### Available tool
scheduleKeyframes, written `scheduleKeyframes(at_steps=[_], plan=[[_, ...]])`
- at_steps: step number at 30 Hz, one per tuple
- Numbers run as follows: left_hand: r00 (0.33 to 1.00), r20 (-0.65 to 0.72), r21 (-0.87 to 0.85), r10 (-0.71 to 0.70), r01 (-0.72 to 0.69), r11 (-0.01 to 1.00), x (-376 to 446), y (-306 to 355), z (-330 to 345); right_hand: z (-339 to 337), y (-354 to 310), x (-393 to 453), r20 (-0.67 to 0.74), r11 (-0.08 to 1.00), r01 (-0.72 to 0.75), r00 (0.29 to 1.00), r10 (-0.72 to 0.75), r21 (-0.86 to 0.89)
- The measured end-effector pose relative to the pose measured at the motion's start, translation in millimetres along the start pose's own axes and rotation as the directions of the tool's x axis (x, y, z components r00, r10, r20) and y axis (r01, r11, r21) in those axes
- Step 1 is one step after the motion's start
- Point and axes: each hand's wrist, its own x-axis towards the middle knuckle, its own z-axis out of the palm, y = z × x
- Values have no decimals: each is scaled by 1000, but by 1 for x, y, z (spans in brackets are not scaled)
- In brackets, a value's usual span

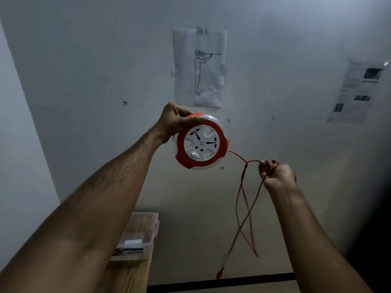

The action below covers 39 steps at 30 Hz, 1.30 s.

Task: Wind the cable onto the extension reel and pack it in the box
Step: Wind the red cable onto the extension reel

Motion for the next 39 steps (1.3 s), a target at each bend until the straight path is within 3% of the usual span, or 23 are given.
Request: scheduleKeyframes(at_steps=[3,6,10,12,14,17,19,20,25,27,32,33,34,36,37,38,39], plan=[[1000,0,3,-5,5,1000,0,-1,-3,-11,-1,5,-33,999,1,999,1,53],[1000,4,-2,-3,3,1000,0,-1,-4,-20,-2,13,-101,998,50,993,-53,-26],[1000,24,-1,4,-4,1000,2,0,-2,-23,-4,19,-12,928,-14,1000,10,-373],[1000,27,10,9,-9,1000,4,1,-1,-21,1,18,104,787,97,994,-42,-609],[1000,17,16,13,-13,1000,6,0,1,-19,7,17,287,525,313,949,-133,-791],[1000,1,10,14,-14,1000,10,1,2,-16,17,12,453,99,465,883,-125,-880],[1000,-3,9,15,-15,1000,12,2,3,-15,22,9,511,-61,508,846,-153,-859],[1000,-4,6,16,-16,1000,12,2,4,-13,23,7,533,-60,532,829,-170,-845],[1000,4,-4,21,-21,1000,16,5,7,4,23,-20,624,166,637,771,-128,-753],[999,29,0,33,-33,999,17,3,9,10,22,-30,653,173,665,747,-125,-727],[1000,6,10,27,-27,1000,18,3,12,23,16,-48,646,192,634,763,-2,-749],[1000,6,6,28,-28,1000,19,3,12,24,18,-50,675,110,682,731,-97,-723],[999,6,7,32,-32,999,19,3,12,24,19,-53,721,-11,744,643,-257,-668],[999,12,12,33,-33,999,19,3,13,25,22,-63,815,-255,854,281,-507,-454],[999,16,7,29,-29,1000,19,2,13,27,24,-70,863,-359,880,102,-495,-310],[999,23,0,28,-28,1000,19,1,14,30,28,-75,914,-450,877,-30,-405,-170],[999,31,-5,30,-29,1000,18,1,16,33,33,-80,957,-519,853,-102,-271,-56]])
